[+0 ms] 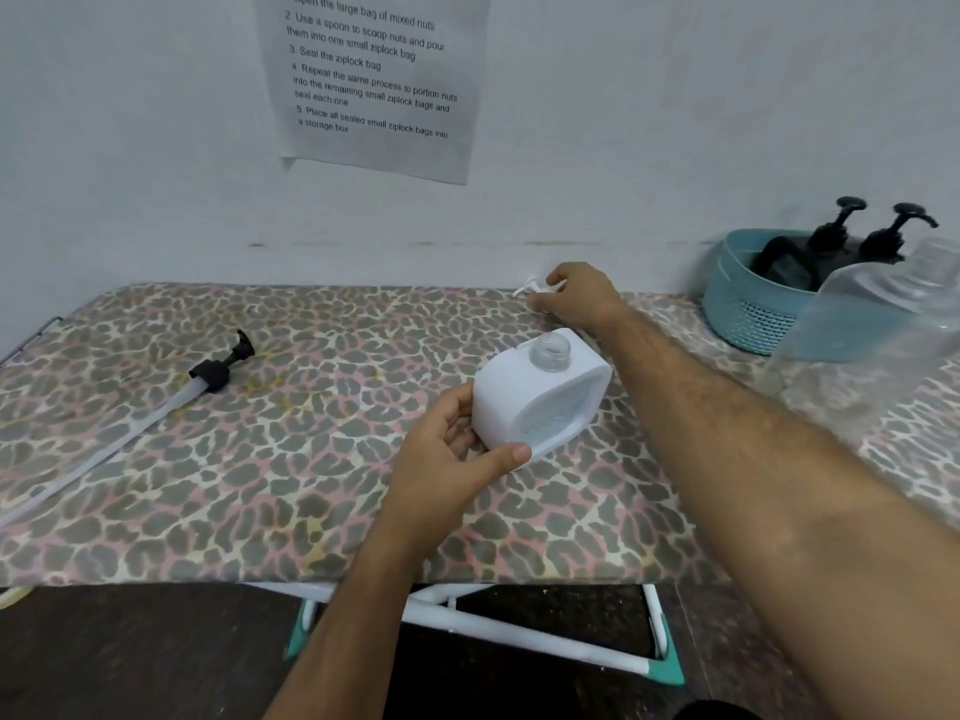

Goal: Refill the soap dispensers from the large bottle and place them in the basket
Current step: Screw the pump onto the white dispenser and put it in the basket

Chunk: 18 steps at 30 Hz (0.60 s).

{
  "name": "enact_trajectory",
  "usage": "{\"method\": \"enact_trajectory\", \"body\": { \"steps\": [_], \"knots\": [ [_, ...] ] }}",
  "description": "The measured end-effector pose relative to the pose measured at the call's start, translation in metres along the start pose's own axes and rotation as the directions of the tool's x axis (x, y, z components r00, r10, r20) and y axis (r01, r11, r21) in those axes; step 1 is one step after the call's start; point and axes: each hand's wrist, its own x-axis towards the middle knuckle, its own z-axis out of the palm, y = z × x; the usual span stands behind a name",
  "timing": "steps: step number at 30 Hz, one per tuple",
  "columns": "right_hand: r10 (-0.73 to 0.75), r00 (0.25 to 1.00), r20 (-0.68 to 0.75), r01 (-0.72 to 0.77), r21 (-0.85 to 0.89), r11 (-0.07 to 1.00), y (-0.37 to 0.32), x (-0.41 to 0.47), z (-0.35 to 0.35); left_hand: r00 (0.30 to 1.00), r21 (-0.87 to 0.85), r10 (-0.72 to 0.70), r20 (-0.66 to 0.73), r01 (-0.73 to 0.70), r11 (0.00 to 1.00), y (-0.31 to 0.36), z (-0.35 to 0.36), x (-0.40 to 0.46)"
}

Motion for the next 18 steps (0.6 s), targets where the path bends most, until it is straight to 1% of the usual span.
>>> {"method": "enact_trajectory", "body": {
  "steps": [4, 7, 10, 13, 18],
  "knots": [
    [0.023, 0.997, -0.069, -0.025, -0.027, 0.999, 0.004, 0.001, 0.004, 1.0, -0.002, 0.007, -0.029, -0.008, 1.0, -0.001, 0.002, 0.001],
    [0.036, 0.996, -0.087, -0.034, 0.018, 0.999, 0.004, -0.003, 0.0, 0.999, -0.011, 0.012, -0.036, -0.012, 1.0, -0.001, 0.002, 0.001],
    [0.031, 0.993, -0.115, -0.018, 0.112, 0.994, -0.001, -0.013, -0.009, 0.998, -0.021, 0.02, -0.064, -0.022, 1.0, -0.001, 0.002, 0.0],
    [0.002, 0.985, -0.17, 0.038, 0.229, 0.973, -0.009, -0.027, -0.025, 0.994, -0.035, 0.043, -0.1, -0.047, 0.998, -0.003, 0.002, 0.0],
    [-0.016, 0.956, -0.292, 0.152, 0.449, 0.88, -0.029, -0.063, -0.059, 0.99, -0.023, 0.085, -0.111, -0.088, 0.996, -0.001, 0.003, -0.002]
  ]
}}
